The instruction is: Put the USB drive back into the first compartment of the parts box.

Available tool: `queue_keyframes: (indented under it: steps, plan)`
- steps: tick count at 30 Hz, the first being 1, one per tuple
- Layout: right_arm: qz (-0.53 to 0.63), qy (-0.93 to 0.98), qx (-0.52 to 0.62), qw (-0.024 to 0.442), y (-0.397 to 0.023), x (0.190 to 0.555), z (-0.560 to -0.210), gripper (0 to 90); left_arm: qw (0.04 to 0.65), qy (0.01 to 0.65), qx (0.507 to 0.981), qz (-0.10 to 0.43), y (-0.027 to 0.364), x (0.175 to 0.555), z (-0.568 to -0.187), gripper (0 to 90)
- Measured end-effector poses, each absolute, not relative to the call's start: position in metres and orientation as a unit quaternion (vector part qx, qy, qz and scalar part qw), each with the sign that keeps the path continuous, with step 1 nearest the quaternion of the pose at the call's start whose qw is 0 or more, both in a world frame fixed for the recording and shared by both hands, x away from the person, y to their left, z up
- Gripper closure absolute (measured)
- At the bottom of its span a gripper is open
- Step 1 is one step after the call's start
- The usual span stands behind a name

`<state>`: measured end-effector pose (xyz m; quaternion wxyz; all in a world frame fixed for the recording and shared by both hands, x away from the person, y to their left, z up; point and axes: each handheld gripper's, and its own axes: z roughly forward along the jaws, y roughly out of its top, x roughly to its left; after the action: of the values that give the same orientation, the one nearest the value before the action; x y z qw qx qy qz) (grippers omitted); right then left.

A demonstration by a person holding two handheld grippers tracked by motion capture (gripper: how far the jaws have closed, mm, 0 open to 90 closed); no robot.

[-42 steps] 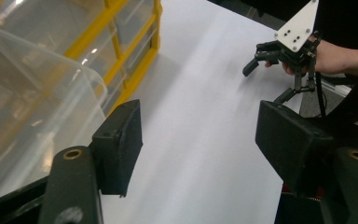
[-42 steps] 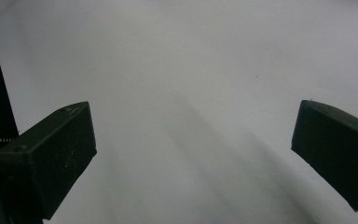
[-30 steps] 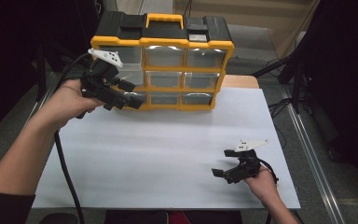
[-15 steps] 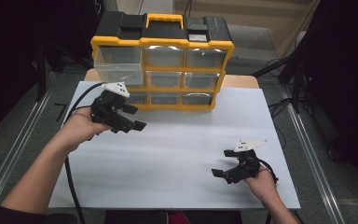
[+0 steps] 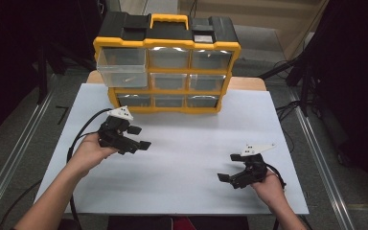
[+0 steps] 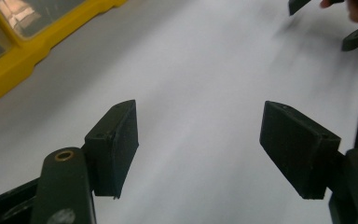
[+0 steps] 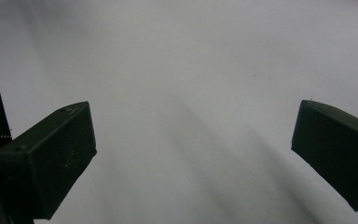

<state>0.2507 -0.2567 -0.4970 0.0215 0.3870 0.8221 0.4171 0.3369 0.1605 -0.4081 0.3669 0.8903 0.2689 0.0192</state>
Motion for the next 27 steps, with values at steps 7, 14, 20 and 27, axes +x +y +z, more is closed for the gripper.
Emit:
queue_keyframes:
  steps: [7,14,20,27]
  plan:
    - [0.414,0.822,0.391,0.023,-0.257,0.251,-0.497,0.0,0.376,0.287,0.881,0.024,0.167,0.326,-0.433,29.0]
    - [0.416,0.820,0.393,0.025,-0.259,0.251,-0.497,0.0,0.397,0.316,0.861,0.028,0.187,0.321,-0.449,29.0]
    - [0.414,0.820,0.395,0.029,-0.260,0.251,-0.498,0.0,0.380,0.340,0.859,0.027,0.202,0.313,-0.463,24.4]
    - [0.412,0.819,0.399,0.031,-0.261,0.251,-0.499,0.0,0.356,0.339,0.869,0.049,0.212,0.305,-0.468,24.5]
